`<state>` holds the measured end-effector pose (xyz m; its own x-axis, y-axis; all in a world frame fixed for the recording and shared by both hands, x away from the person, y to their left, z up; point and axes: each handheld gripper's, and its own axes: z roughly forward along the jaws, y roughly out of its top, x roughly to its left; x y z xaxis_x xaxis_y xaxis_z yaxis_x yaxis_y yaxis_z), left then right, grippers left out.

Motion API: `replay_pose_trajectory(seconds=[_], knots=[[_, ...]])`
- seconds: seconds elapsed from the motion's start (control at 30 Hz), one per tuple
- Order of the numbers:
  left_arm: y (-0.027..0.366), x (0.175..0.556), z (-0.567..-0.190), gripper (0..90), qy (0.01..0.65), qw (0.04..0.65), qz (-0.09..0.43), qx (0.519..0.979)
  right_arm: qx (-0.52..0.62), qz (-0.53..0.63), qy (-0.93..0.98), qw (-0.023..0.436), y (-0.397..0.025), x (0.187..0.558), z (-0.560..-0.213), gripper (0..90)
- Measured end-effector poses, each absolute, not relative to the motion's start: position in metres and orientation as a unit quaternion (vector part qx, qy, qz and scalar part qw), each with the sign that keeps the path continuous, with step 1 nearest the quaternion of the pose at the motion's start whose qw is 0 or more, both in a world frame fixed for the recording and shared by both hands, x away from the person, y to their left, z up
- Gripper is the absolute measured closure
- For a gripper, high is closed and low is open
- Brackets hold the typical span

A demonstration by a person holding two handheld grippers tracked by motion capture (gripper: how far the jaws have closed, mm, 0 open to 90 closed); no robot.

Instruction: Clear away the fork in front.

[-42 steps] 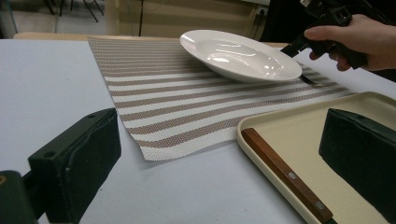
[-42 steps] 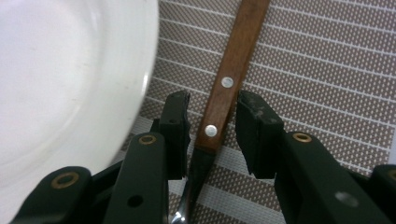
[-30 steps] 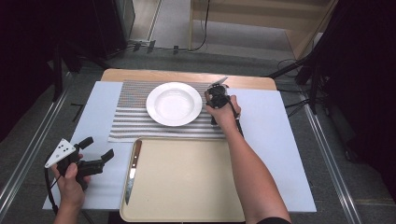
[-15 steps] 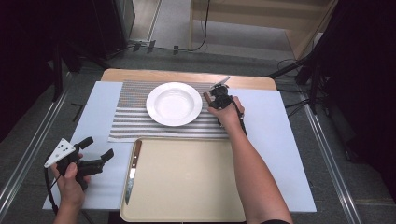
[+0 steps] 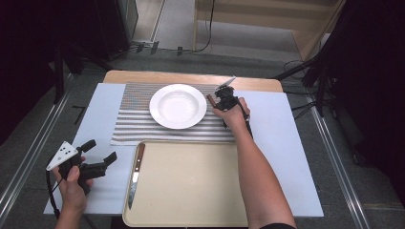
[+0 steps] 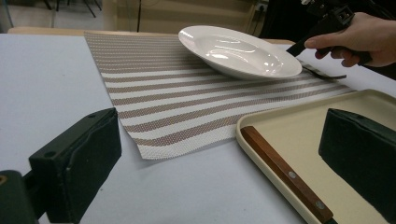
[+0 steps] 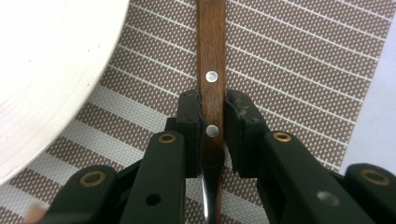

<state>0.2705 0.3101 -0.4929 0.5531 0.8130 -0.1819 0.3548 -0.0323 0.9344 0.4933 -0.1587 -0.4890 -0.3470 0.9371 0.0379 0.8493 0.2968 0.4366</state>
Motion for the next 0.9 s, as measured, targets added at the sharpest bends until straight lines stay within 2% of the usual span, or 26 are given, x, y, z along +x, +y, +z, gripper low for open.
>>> replay_pose_trajectory(seconds=[0.13,0.47,0.9], knots=[[0.31,0.271,-0.493,0.0,0.425,0.551,0.207,0.687,0.558,0.188,0.798,0.128,-0.155,0.491,-0.489,76.2],[0.309,0.271,-0.493,0.0,0.423,0.552,0.207,0.687,0.572,0.264,0.769,0.103,-0.175,0.484,-0.496,76.7],[0.307,0.272,-0.493,0.0,0.42,0.547,0.213,0.692,0.556,0.318,0.757,0.132,-0.193,0.467,-0.485,76.7]])
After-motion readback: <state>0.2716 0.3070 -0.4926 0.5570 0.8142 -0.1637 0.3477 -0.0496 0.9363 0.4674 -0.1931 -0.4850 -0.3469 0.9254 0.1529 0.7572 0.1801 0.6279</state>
